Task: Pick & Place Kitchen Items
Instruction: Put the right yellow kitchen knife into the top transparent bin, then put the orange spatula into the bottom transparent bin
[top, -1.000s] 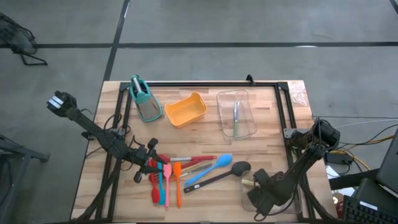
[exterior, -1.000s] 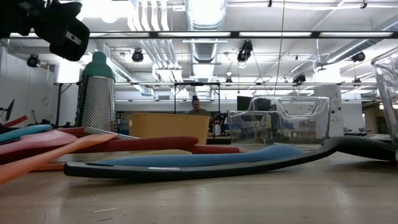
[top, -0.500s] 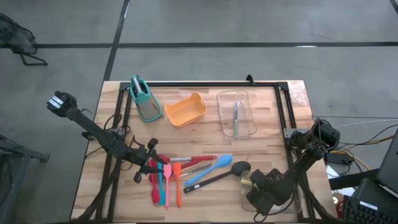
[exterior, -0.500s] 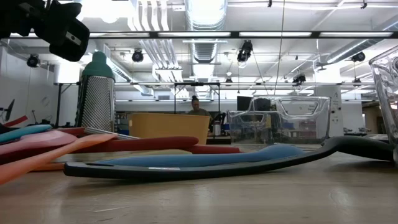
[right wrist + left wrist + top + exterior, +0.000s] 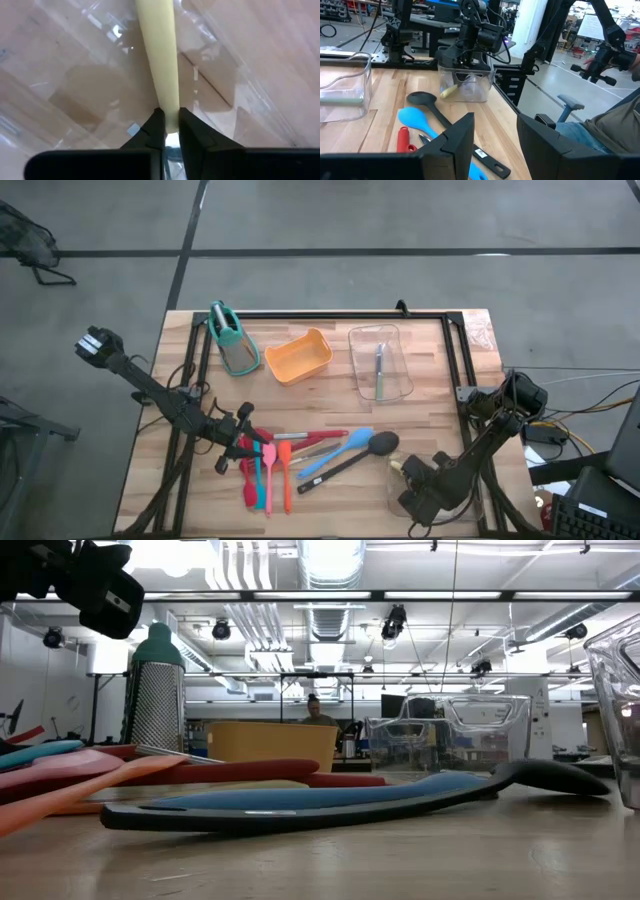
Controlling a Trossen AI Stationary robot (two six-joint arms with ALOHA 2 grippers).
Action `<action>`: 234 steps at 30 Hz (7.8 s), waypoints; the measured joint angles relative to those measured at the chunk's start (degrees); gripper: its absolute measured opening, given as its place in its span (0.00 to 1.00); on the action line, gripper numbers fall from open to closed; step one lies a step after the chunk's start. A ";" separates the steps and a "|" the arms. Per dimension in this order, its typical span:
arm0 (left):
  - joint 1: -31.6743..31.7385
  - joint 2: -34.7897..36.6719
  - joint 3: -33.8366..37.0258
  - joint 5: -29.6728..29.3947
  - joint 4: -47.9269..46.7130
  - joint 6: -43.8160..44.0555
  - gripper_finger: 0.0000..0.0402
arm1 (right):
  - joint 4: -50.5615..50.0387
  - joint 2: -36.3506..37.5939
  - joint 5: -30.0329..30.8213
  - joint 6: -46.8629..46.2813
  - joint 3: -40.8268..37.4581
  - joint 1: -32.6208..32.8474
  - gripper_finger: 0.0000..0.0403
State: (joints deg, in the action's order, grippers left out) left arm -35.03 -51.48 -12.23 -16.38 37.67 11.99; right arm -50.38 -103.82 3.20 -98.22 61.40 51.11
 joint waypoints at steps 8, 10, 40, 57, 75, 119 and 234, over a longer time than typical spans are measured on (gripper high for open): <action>0.00 0.00 0.00 0.00 0.04 0.00 0.39 | -0.84 -0.21 -0.80 -0.31 2.21 0.01 0.07; 0.00 0.00 0.02 0.00 0.04 0.00 0.39 | -2.81 -0.18 -0.87 -0.34 3.45 0.01 0.06; 0.00 0.00 0.04 0.00 0.03 0.02 0.39 | -1.56 -0.01 0.08 -7.39 5.69 0.01 0.34; 0.01 0.00 0.04 0.00 0.00 0.02 0.39 | 5.25 0.19 3.16 1.05 1.12 -0.01 0.56; 0.00 0.00 0.04 0.00 0.00 0.02 0.39 | 5.89 0.05 1.69 5.66 -0.33 0.03 0.08; 0.02 0.00 0.04 -0.04 -0.02 0.02 0.39 | -38.36 0.30 2.17 7.40 29.28 -1.49 0.07; -4.01 -54.36 -52.26 -9.01 -68.91 -15.56 0.39 | 7.95 30.85 22.51 55.32 -0.82 -32.21 0.18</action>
State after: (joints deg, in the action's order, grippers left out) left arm -39.04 -105.85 -64.49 -25.40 -31.24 -3.57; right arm -42.44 -72.97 25.71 -42.90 60.58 18.90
